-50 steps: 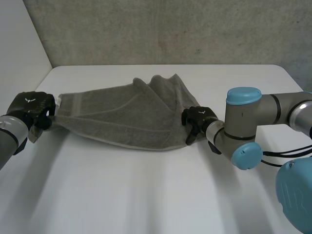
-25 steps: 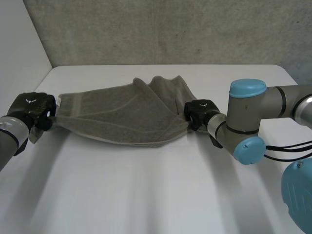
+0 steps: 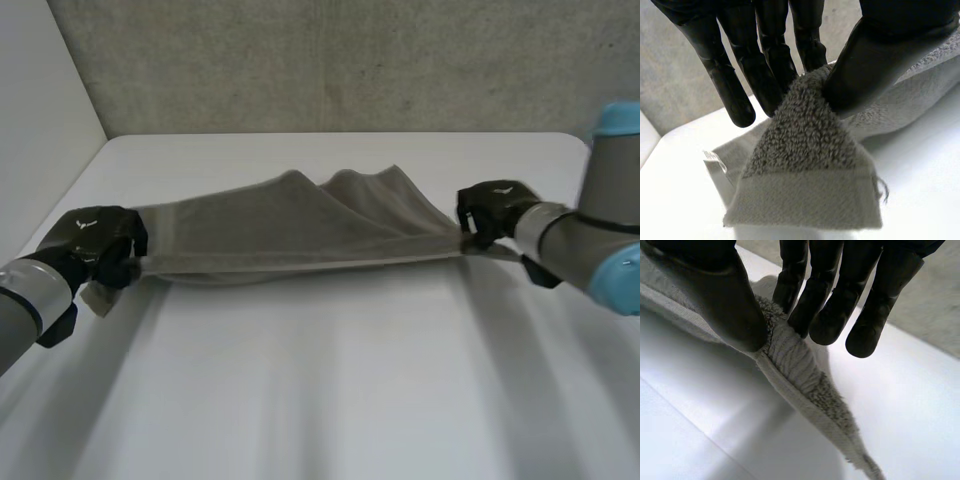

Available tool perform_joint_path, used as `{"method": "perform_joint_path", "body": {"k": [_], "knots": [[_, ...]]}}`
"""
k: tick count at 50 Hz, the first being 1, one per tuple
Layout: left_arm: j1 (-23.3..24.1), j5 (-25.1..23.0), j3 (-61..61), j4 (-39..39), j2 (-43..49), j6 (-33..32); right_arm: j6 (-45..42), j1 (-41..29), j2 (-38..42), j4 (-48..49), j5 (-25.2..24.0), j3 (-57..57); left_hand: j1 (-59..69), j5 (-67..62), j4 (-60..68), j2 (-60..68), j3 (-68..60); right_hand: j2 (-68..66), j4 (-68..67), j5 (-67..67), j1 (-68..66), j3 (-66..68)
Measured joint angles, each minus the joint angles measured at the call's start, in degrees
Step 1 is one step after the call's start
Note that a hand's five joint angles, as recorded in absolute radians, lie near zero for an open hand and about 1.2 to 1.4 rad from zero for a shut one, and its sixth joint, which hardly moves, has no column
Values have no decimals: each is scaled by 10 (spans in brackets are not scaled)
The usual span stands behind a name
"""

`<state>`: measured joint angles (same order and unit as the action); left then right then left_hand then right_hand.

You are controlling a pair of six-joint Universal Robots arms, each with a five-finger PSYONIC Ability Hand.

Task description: Fold the towel.

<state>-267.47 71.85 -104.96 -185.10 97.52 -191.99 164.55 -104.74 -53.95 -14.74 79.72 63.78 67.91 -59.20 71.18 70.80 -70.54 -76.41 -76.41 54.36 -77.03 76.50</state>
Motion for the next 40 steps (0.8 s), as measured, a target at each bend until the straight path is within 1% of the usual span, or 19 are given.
{"method": "perform_joint_path", "body": {"k": [4,6,12,15,19,22,27,29,34,40], "knots": [[1,-9,-16,9,-48,1,-29,29,-68,-3,-7,44,0,0,-1,0,0,0,0,0,0,1],[1,-11,-19,12,-63,1,-37,38,-90,-5,-11,56,0,1,-5,-2,2,0,0,0,0,1],[7,-12,-34,32,-127,1,-72,77,-208,-49,-43,111,0,2,-27,-23,19,-3,0,0,0,2],[15,-11,-36,43,-145,1,-81,84,-251,-72,-61,130,0,2,-30,-25,20,-3,0,0,0,2],[25,-10,-37,57,-158,0,-88,88,-295,-96,-84,151,0,2,-30,-26,20,-3,0,0,0,2],[29,-10,-35,64,-162,0,-89,87,-314,-105,-97,159,-1,2,-30,-27,21,-3,0,0,0,2],[24,-10,-26,69,-162,-3,-93,81,-318,-107,-111,155,-1,7,-34,-30,27,-3,0,0,0,2],[20,-11,-20,69,-158,-3,-96,80,-306,-107,-114,146,-2,9,-37,-32,29,-3,0,0,0,2],[7,-12,22,63,-106,-5,-115,65,-204,-105,-110,63,-2,15,-42,-37,36,-3,0,0,0,2],[18,-9,89,56,-8,-6,-130,32,-92,-107,-97,-39,-3,19,-45,-40,38,-3,0,0,0,2]]}}
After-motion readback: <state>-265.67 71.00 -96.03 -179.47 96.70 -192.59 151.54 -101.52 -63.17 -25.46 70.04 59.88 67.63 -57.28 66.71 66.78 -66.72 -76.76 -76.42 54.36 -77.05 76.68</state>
